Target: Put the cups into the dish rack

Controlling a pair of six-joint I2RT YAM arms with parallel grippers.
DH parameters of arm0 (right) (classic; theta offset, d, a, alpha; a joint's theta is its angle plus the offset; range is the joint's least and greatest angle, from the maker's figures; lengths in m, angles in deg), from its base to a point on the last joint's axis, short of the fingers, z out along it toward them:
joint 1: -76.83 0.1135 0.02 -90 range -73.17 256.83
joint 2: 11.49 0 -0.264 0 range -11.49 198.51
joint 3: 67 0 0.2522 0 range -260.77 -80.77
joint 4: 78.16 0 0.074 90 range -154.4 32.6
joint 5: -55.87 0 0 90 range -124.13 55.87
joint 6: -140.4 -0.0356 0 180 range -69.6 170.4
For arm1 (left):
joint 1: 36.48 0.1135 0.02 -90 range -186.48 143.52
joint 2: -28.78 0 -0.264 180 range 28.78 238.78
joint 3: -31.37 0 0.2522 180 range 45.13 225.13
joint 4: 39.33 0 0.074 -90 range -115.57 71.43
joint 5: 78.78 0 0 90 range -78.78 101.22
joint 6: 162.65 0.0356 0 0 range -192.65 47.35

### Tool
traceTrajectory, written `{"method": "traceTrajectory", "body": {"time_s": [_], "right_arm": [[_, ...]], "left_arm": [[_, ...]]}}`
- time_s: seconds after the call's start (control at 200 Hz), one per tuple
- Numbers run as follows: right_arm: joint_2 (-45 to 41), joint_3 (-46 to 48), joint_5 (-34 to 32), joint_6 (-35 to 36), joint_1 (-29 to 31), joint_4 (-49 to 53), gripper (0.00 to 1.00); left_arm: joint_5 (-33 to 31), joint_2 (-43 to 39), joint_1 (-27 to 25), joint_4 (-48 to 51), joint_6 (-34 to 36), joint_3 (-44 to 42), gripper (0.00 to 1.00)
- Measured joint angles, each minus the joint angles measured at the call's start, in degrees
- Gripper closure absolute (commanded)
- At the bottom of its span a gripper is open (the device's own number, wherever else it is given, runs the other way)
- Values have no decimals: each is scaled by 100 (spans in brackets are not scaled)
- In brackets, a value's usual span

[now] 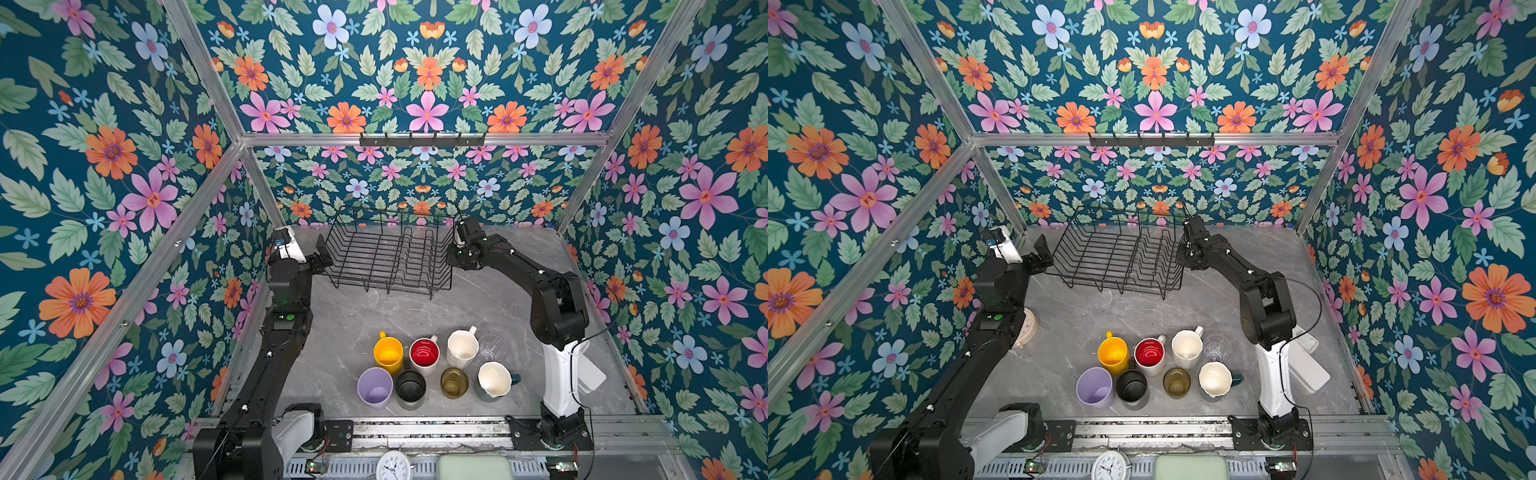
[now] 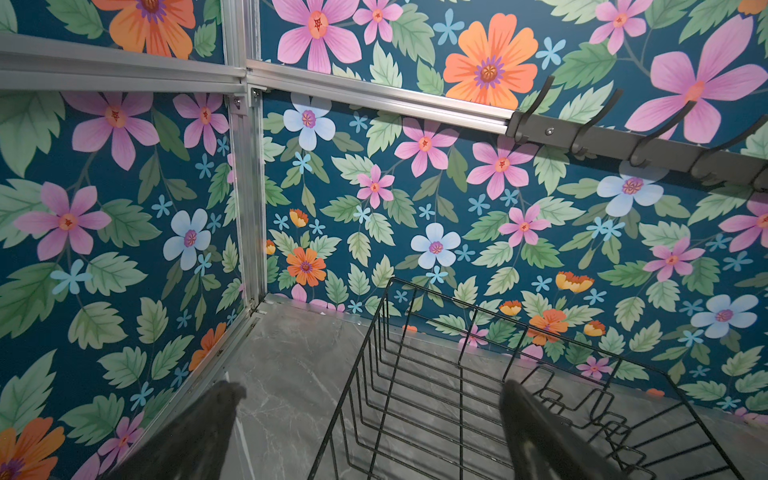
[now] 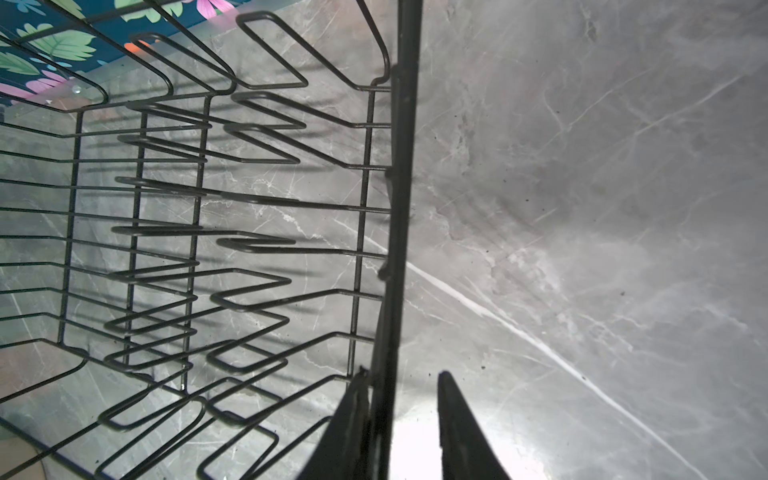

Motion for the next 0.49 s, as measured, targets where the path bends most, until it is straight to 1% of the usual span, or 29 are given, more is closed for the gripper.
{"method": "traceTrajectory", "body": {"time_s": [0.15, 0.285, 0.38, 0.41, 0.495], "right_arm": [[-22, 46, 17, -28, 4, -61, 84], [-57, 107, 22, -87, 4, -133, 88], [-105, 168, -24, -227, -2, -168, 96], [-122, 184, -20, -291, -11, -170, 100], [-177, 219, -26, -291, -20, -142, 100]], "left_arm": [[22, 24, 11, 35, 0, 0, 0], [46, 24, 26, 35, -4, 0, 0], [79, 26, 31, 35, -22, 0, 0], [101, 26, 31, 35, -22, 0, 0], [114, 26, 31, 35, -22, 0, 0]]}}
